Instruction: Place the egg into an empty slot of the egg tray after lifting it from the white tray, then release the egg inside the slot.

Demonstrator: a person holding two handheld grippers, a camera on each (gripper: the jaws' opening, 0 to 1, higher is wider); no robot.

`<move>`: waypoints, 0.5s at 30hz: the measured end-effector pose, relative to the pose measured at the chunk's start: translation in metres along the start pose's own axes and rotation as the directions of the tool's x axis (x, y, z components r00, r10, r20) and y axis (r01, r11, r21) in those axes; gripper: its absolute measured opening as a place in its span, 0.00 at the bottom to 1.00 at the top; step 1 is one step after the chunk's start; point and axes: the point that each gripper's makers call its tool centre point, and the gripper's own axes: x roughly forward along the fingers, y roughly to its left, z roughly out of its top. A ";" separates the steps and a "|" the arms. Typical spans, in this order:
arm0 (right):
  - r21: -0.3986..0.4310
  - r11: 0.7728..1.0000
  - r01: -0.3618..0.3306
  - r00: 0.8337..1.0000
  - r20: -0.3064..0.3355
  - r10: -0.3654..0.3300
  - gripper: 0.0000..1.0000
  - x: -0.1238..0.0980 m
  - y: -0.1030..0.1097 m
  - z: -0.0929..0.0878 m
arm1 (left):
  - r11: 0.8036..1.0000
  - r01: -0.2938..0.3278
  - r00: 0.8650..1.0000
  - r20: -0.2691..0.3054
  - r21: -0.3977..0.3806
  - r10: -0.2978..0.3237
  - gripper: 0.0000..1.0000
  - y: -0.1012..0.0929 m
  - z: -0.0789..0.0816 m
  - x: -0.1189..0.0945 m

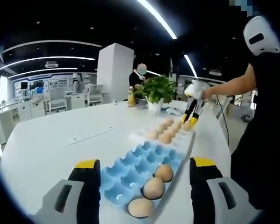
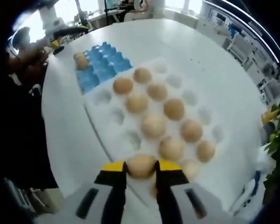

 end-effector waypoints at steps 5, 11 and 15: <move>-0.012 1.000 -0.008 1.000 0.007 0.008 0.24 -0.002 0.004 0.006 | 1.000 -0.004 1.000 0.000 -0.004 0.004 0.80 0.000 -0.001 -0.001; -0.028 1.000 -0.014 1.000 0.014 0.014 0.24 -0.001 0.007 0.013 | 1.000 -0.003 1.000 0.001 -0.011 0.003 0.80 -0.001 -0.001 -0.001; -0.038 0.999 -0.025 1.000 0.019 0.025 0.24 0.001 0.013 0.019 | 1.000 -0.009 1.000 0.003 -0.009 0.009 0.80 0.000 -0.001 -0.002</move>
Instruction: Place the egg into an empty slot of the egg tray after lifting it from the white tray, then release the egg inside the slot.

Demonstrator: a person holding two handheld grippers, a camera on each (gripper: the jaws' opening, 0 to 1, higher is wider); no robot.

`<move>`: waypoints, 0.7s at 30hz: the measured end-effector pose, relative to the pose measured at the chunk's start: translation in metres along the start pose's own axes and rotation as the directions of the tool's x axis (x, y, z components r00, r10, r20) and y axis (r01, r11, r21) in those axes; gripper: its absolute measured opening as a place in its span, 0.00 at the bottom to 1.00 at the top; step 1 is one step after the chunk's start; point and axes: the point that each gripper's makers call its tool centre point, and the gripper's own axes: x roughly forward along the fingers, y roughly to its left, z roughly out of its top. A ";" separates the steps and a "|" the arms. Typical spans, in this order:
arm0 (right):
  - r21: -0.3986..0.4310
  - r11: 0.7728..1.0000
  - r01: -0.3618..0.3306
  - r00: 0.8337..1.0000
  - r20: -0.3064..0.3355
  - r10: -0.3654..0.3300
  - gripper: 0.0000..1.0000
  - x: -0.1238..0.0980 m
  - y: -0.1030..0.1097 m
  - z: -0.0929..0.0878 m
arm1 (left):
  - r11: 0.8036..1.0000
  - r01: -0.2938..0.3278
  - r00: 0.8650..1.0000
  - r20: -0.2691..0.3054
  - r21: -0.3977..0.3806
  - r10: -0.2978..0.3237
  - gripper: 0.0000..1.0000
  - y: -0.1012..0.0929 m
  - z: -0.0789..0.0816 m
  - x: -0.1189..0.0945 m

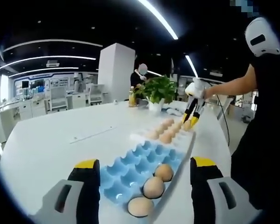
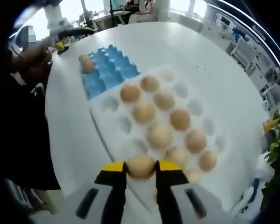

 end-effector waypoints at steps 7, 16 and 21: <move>-0.032 0.999 -0.019 1.000 0.008 0.019 0.24 0.006 0.010 0.014 | 1.000 -0.001 1.000 0.001 0.004 0.001 0.80 0.001 0.000 -0.001; -0.078 0.995 -0.054 0.998 0.020 0.056 0.24 0.016 0.021 0.035 | 1.000 -0.003 1.000 0.003 0.000 0.003 0.80 0.001 0.000 -0.002; -0.104 0.992 -0.065 0.997 0.028 0.068 0.24 0.021 0.027 0.046 | 1.000 -0.001 1.000 -0.002 0.000 0.001 0.79 0.001 -0.001 -0.003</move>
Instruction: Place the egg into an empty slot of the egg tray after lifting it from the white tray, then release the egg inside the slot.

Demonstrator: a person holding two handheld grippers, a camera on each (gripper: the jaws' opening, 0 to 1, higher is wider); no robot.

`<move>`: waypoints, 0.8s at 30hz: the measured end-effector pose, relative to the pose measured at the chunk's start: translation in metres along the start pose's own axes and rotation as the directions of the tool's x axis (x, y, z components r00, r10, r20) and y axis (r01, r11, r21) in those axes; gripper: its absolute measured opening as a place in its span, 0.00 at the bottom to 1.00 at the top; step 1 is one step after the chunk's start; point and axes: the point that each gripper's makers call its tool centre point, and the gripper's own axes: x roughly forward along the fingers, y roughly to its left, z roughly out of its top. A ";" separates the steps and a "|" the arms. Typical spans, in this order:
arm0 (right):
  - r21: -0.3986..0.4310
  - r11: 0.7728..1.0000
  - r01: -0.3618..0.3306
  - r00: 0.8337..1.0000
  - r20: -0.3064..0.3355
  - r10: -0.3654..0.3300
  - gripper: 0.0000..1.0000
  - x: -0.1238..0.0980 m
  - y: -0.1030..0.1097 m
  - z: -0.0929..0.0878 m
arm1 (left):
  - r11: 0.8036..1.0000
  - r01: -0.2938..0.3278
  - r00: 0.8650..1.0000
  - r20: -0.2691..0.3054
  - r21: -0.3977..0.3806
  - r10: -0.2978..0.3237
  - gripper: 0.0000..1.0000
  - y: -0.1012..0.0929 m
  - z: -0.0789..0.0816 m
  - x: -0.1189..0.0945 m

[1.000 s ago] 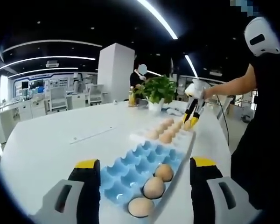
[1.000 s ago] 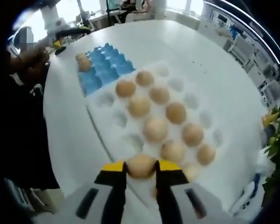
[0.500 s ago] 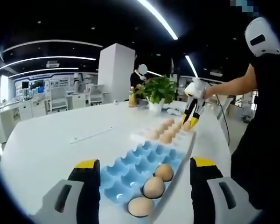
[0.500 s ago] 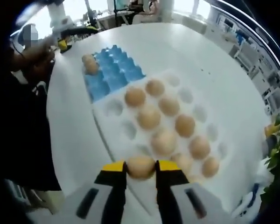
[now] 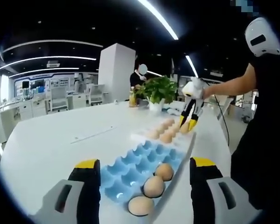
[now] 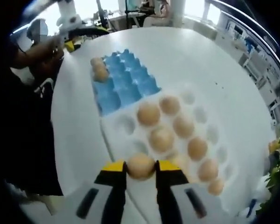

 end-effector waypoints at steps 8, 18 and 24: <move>-0.043 0.998 -0.038 0.999 0.022 0.039 0.24 0.008 0.012 0.023 | 1.000 0.004 1.000 0.004 -0.005 -0.004 0.78 0.000 0.001 0.000; -0.095 0.993 -0.073 0.996 0.033 0.077 0.24 0.020 0.025 0.046 | 1.000 -0.006 1.000 0.007 0.002 0.006 0.78 0.002 0.001 -0.003; -0.121 0.988 -0.091 0.994 0.044 0.096 0.24 0.026 0.032 0.059 | 1.000 -0.001 1.000 0.003 0.002 0.001 0.77 0.002 0.001 -0.003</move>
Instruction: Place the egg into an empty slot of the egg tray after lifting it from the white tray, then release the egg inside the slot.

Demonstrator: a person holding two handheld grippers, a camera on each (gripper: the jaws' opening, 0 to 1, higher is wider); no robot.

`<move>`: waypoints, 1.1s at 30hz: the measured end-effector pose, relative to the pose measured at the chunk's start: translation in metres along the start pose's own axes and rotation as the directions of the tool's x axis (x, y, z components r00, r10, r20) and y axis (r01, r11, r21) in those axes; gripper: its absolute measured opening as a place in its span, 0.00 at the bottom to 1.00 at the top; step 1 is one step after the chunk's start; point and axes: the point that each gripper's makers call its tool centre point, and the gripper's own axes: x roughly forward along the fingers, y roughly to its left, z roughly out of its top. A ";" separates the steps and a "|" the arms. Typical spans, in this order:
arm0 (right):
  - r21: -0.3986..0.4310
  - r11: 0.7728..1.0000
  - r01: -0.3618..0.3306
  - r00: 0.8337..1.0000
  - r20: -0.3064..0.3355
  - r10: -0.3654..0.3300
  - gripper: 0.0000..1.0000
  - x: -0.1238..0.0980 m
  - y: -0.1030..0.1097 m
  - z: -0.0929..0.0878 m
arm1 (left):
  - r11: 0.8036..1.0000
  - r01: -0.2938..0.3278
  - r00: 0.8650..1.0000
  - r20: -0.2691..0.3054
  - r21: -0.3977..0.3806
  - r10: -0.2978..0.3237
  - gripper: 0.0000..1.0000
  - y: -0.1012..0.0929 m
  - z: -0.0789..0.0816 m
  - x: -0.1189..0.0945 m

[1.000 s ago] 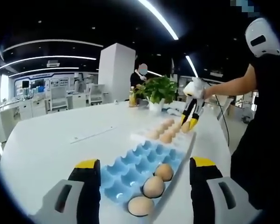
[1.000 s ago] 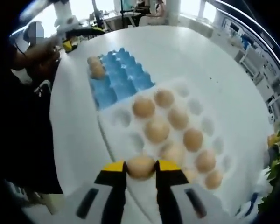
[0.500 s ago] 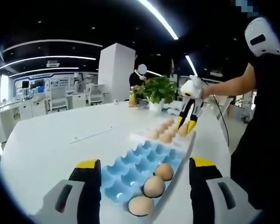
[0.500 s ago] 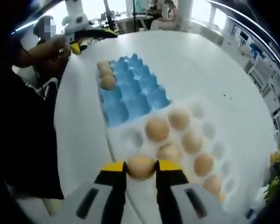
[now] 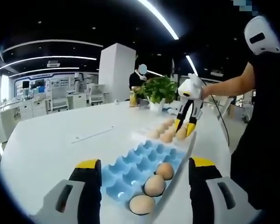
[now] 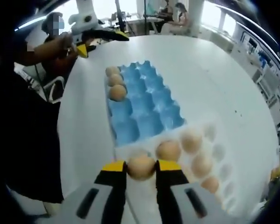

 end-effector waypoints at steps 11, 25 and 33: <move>-0.056 0.997 -0.053 0.999 0.007 0.054 0.24 0.018 0.015 0.023 | 1.000 -0.005 1.000 0.003 0.000 0.005 0.78 0.002 0.000 -0.001; -0.107 0.990 -0.098 0.995 0.023 0.100 0.24 0.034 0.028 0.048 | 1.000 -0.008 1.000 0.001 -0.003 0.008 0.77 0.003 0.000 -0.002; -0.130 0.985 -0.117 0.992 0.028 0.122 0.24 0.043 0.034 0.061 | 1.000 -0.010 1.000 0.008 0.001 0.010 0.77 0.003 0.002 -0.002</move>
